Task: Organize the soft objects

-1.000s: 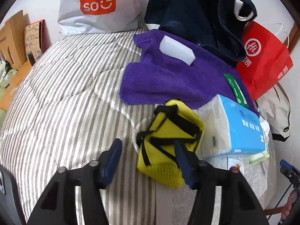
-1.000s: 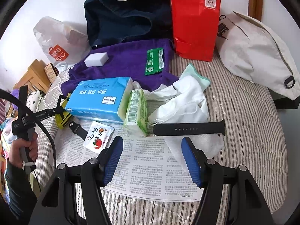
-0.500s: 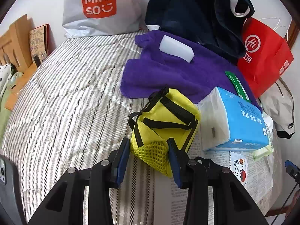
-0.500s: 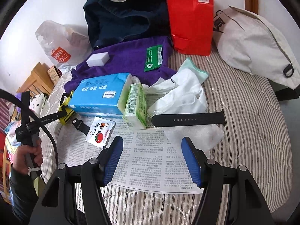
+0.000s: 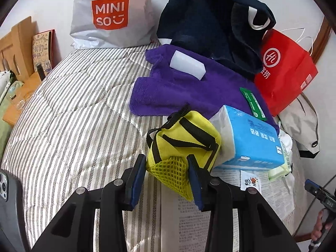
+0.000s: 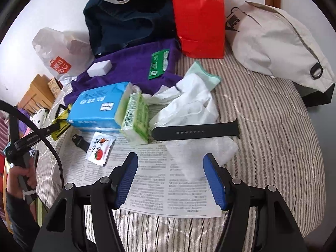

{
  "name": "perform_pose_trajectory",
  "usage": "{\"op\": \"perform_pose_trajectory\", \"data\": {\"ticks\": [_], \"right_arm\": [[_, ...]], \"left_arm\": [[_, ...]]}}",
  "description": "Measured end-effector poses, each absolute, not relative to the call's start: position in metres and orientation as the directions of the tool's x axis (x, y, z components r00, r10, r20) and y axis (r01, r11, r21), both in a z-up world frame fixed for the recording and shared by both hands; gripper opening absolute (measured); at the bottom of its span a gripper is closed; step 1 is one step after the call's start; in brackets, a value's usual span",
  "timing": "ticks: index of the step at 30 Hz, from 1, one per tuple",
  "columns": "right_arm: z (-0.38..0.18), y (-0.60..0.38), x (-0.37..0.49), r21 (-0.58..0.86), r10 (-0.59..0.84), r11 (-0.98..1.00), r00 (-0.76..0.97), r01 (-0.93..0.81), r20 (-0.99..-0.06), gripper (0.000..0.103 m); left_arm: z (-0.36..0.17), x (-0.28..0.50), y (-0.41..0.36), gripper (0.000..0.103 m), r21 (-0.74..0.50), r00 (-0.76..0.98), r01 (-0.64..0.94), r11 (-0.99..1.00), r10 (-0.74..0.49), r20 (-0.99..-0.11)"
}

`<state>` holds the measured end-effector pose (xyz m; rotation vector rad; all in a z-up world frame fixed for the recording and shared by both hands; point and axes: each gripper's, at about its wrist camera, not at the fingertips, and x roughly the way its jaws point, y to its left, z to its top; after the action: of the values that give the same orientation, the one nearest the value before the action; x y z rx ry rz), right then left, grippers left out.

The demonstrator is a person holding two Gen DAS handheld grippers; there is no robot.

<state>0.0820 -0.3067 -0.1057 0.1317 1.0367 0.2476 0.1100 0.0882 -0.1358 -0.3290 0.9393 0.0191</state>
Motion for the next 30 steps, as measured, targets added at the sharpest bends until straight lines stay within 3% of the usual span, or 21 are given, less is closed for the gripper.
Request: {"op": "perform_pose_trajectory", "data": {"ticks": [22,30], "right_arm": [[-0.121,-0.315,0.137,0.138,0.190,0.980,0.472,-0.143,-0.861,0.064],[-0.135,-0.295,0.124,0.077,0.200,0.960,0.462,-0.271,-0.864,0.078]], "left_arm": [[-0.133,0.089,0.110,0.037,-0.313,0.614,-0.197,0.929,-0.132,-0.778],[-0.138,0.090,0.106,0.037,-0.329,0.604,-0.178,0.927,-0.161,-0.781]]}}
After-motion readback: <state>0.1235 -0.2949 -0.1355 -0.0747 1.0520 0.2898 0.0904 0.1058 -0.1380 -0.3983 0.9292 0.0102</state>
